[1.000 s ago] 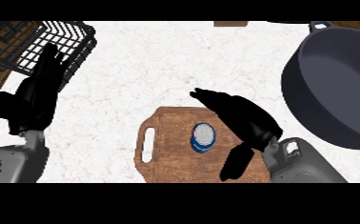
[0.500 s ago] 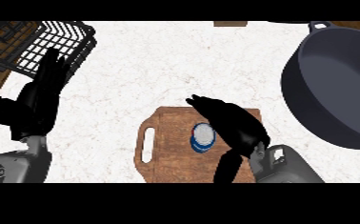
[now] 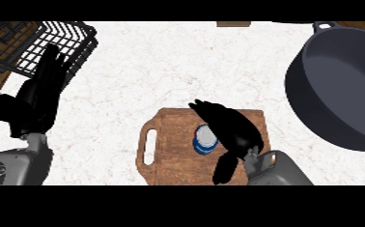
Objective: Pick the can from the cutting board and place it in the pot
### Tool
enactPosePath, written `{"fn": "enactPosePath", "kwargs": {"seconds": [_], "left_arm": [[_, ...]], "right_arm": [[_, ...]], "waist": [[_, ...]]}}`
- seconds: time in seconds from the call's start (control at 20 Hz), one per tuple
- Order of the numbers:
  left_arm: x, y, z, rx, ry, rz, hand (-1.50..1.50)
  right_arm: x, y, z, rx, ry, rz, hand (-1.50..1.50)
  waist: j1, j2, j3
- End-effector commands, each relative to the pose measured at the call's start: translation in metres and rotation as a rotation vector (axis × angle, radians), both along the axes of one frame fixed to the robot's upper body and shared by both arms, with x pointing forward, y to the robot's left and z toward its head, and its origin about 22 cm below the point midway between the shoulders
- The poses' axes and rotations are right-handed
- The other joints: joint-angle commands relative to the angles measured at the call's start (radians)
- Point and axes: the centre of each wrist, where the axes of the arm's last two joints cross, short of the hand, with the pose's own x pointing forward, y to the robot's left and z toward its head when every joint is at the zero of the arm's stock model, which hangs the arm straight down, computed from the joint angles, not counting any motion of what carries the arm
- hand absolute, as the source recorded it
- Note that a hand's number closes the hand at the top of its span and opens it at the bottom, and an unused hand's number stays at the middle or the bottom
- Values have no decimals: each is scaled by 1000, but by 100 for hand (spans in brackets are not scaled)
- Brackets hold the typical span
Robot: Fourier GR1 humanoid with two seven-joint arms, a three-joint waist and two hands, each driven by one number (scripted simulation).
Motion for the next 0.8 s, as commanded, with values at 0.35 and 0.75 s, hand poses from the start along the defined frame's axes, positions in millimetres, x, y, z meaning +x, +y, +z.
{"fn": "enactPosePath", "kwargs": {"seconds": [0.35, 0.75], "left_arm": [[-2, 6, 1, -7, 10, -21, 0], [15, -8, 8, -7, -6, -10, 0]], "right_arm": [[16, -10, -36, -48, 9, -35, -150], [16, 5, -72, -82, -56, 132, 150]], "waist": [[-1, 0, 0], [0, 1, 0]]}}
